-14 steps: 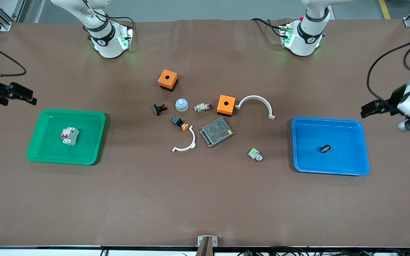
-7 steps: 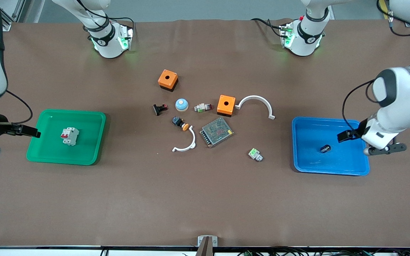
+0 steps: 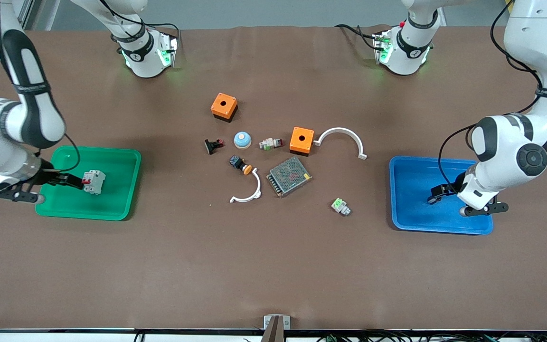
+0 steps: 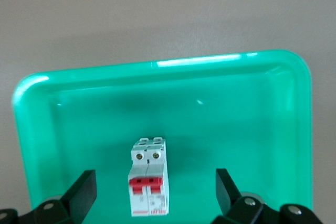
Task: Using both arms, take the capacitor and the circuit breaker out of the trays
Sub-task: 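Grasp the breaker with the right gripper while the left gripper grasps the capacitor, then carry the breaker and capacitor to the table center with both grippers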
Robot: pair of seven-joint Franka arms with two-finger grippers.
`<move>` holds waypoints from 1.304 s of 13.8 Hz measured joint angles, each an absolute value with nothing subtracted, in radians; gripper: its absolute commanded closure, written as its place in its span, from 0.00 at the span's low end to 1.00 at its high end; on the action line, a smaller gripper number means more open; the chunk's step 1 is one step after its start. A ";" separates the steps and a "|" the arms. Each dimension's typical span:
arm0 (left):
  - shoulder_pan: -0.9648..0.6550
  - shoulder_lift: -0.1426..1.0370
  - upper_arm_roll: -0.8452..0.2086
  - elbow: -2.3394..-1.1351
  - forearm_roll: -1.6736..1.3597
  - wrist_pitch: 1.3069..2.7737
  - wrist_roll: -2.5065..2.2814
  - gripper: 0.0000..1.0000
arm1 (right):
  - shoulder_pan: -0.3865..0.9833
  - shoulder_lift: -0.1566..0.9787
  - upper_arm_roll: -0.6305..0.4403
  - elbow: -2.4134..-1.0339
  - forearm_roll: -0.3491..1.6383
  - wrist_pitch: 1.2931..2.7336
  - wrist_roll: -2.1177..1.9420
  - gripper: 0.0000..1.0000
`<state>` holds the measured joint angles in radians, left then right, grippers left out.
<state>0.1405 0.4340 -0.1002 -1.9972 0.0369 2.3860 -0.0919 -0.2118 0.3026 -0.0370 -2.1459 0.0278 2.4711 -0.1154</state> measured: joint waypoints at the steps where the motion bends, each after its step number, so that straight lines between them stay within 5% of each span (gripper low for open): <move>1: 0.140 0.446 -0.101 -1.997 0.037 2.402 -0.092 0.17 | -0.212 0.310 -0.036 -2.187 0.028 2.528 -0.116 0.00; 4: 0.140 0.484 -0.101 -1.997 0.037 2.461 -0.092 0.29 | -0.212 0.348 -0.033 -2.229 0.028 2.594 -0.116 0.07; 6: 0.140 0.501 -0.101 -1.994 0.037 2.479 -0.092 0.32 | -0.212 0.363 -0.030 -2.245 0.028 2.634 -0.118 0.25; 10: 0.140 0.515 -0.101 -1.992 0.037 2.481 -0.092 0.59 | -0.207 0.376 -0.023 -2.248 0.028 2.643 -0.123 0.97; 14: 0.140 0.526 -0.102 -1.991 0.037 2.481 -0.092 0.98 | -0.195 0.369 -0.019 -2.196 0.028 2.507 -0.123 1.00; 18: 0.140 0.513 -0.115 -1.971 0.037 2.481 -0.092 1.00 | -0.059 0.314 -0.011 -2.009 0.036 2.174 -0.030 1.00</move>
<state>0.1401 0.5134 -0.1149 -1.9707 0.0369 2.4808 -0.0919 -0.0587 0.3140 -0.0114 -2.0094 0.0363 2.1738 -0.0303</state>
